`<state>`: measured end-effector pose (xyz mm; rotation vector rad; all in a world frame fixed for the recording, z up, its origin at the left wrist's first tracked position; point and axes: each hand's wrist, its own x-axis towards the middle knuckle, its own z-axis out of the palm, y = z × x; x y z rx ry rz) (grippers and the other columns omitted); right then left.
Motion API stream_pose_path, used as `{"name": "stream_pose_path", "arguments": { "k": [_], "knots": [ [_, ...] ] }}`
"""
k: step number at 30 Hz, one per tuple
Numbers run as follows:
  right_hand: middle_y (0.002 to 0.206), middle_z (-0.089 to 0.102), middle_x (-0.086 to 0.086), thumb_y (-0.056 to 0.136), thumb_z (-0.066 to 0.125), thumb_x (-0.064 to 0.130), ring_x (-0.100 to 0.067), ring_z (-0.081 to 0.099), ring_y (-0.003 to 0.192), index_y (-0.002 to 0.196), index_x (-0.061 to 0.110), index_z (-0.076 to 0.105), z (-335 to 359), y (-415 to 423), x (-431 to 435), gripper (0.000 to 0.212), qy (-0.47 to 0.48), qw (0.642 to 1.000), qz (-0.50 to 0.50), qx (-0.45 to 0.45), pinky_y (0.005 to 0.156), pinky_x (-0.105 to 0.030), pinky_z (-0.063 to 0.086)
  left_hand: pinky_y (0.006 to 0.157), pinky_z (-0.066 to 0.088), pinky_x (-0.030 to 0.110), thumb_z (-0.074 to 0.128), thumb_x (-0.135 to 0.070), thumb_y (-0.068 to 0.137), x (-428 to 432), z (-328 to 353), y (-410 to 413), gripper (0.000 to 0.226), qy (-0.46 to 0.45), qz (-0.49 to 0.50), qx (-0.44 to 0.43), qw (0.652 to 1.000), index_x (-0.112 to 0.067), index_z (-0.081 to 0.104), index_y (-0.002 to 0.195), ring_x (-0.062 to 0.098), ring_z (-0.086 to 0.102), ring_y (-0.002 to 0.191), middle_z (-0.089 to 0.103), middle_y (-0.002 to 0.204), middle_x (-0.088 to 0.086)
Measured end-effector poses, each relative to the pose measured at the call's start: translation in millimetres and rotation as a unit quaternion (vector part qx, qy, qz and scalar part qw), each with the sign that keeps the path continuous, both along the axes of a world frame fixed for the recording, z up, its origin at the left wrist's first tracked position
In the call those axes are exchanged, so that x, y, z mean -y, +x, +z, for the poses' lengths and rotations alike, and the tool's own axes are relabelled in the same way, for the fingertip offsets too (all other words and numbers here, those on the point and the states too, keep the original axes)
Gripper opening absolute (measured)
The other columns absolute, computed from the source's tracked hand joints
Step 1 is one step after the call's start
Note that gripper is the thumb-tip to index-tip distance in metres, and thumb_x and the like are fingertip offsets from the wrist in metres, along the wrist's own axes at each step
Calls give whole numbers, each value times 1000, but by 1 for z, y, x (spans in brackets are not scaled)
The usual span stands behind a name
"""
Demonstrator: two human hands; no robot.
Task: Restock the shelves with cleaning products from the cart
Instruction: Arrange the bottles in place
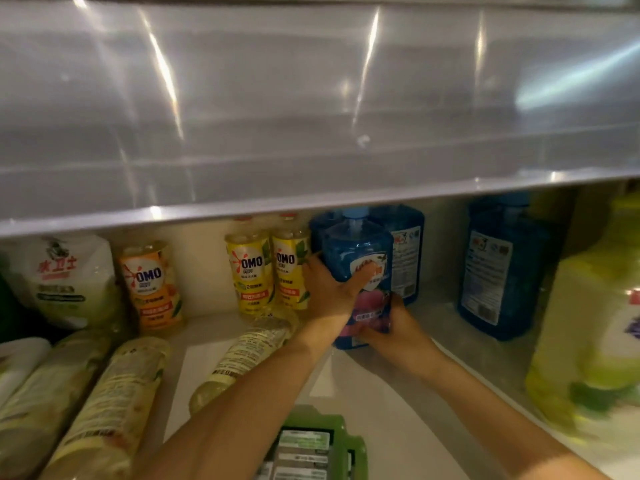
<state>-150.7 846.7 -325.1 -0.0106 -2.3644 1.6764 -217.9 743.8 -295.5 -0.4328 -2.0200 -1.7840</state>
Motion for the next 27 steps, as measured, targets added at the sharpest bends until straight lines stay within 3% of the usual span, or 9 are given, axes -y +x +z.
{"name": "stream_pose_path", "arguments": {
  "k": [4, 7, 10, 12, 14, 18, 21, 24, 27],
  "knots": [
    [114, 55, 8, 85, 67, 0, -9, 55, 106, 122, 23, 42, -5, 3, -7, 51, -31, 999, -24, -15, 87, -14, 46, 96, 44, 26, 82, -38, 69, -7, -1, -4, 78, -34, 17, 11, 999, -7, 48, 132, 21, 54, 121, 54, 132, 10],
    [117, 58, -6, 86, 61, -6, -18, 57, 109, 128, 7, 45, -1, 0, -19, 47, -103, 983, -149, -30, 86, -23, 47, 94, 43, 18, 81, -34, 72, -6, -1, -6, 69, -31, 3, 10, 999, -12, 48, 129, 14, 53, 121, 53, 134, 4],
    [138, 48, -15, 86, 66, 4, -25, 49, 122, 140, 4, 35, 0, -2, -32, 62, -101, 961, -257, 11, 101, -35, 43, 81, 36, 2, 71, -55, 69, -3, 1, 0, 65, -47, 4, -29, 998, -31, 48, 125, -5, 49, 108, 50, 120, -17],
    [148, 37, -16, 88, 66, 10, -31, 40, 133, 146, 6, 27, -7, -2, -36, 70, -59, 958, -273, 61, 110, -40, 36, 82, 34, 4, 62, -71, 62, -1, 1, 0, 67, -61, 11, -41, 997, -42, 45, 121, -3, 50, 108, 52, 118, -19],
    [149, 34, -16, 87, 68, 10, -31, 38, 134, 146, 6, 28, -8, -1, -36, 71, -33, 957, -281, 61, 110, -38, 34, 83, 37, 8, 66, -68, 63, -2, -1, -2, 73, -70, 23, -29, 997, -32, 50, 125, 7, 55, 113, 58, 126, -9],
    [135, 49, -15, 87, 67, 5, -27, 49, 122, 134, 5, 42, 17, -8, -35, 54, -88, 954, -278, -70, 98, -32, 44, 100, 48, 38, 77, -54, 66, 1, -6, -10, 85, -78, 38, 4, 996, -12, 47, 133, 23, 55, 121, 55, 135, 8],
    [128, 53, -10, 91, 62, 8, -25, 53, 117, 130, 9, 45, 46, -25, -40, 43, -86, 947, -273, -145, 90, -27, 44, 100, 48, 44, 78, -51, 66, 6, -4, -14, 85, -86, 32, 11, 996, -10, 47, 133, 24, 56, 121, 56, 133, 9],
    [144, 42, -8, 89, 67, 14, -20, 44, 128, 142, 11, 36, 71, -46, -50, 62, -27, 957, -245, -155, 97, -26, 41, 102, 45, 43, 78, -54, 65, 7, -2, -13, 88, -88, 31, 9, 996, -12, 45, 136, 22, 53, 124, 55, 136, 6],
    [154, 25, -11, 80, 78, 25, -27, 32, 138, 151, 11, 21, 82, -66, -58, 92, 29, 972, -211, -97, 112, -41, 34, 105, 43, 43, 79, -55, 63, 6, -3, -14, 94, -83, 36, 19, 996, -13, 42, 138, 23, 50, 128, 51, 140, 6]
  ]
}}
